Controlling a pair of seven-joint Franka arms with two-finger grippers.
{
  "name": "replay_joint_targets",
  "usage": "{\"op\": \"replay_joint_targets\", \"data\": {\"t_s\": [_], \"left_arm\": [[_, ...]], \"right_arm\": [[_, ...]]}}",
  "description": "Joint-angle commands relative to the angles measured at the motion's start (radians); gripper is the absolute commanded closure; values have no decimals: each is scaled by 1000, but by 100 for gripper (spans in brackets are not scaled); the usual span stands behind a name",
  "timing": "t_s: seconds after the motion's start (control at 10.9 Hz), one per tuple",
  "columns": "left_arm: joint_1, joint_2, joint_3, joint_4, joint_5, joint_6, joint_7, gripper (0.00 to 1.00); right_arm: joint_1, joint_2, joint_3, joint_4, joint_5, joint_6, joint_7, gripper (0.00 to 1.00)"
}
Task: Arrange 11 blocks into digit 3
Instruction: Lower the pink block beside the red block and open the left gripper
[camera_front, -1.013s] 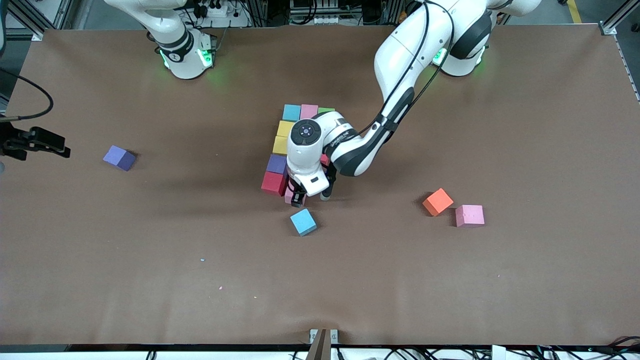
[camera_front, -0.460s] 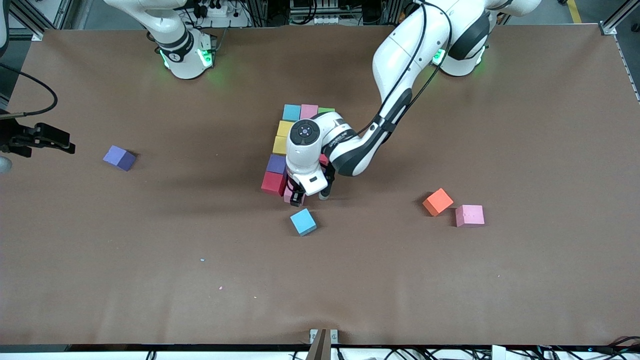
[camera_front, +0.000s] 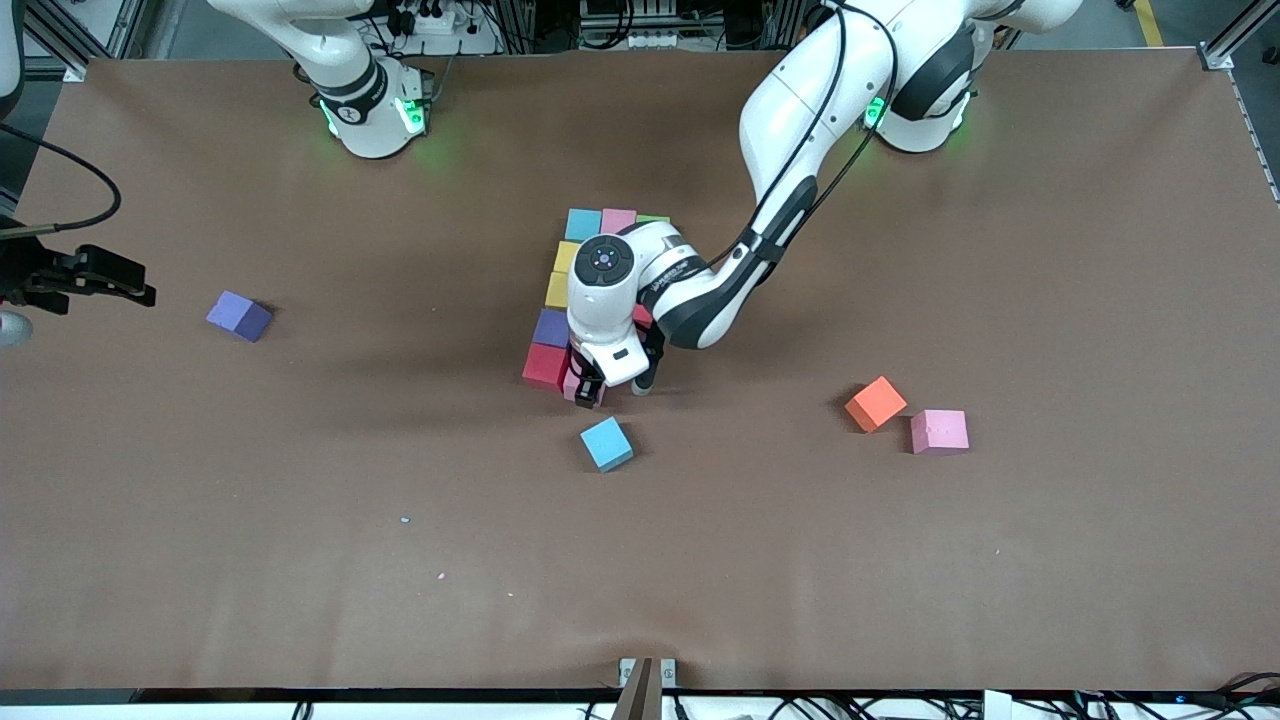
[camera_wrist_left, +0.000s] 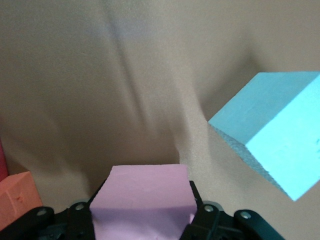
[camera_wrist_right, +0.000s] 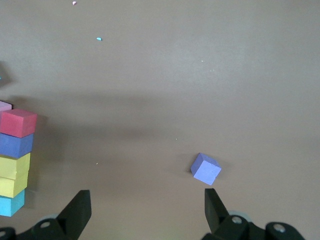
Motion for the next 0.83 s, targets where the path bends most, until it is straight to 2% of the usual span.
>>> {"op": "replay_joint_targets", "data": {"t_s": [0.0,0.09,0.28,0.74], "left_arm": [[-17,21,18,31,-20,12,4,61],[-17,21,18,31,-20,12,4,52],[-17,21,18,28,-20,15,4,0],[-13,-2,16,25,-20,5,2,0]], "right_arm": [[-1,5,4,21,2,-26,-3,0],[-2,7,3,21,2,-26,-4,0],[-1,5,4,21,2,-26,-4,0],[-1,5,3,22,2,-26,-8,0]]}}
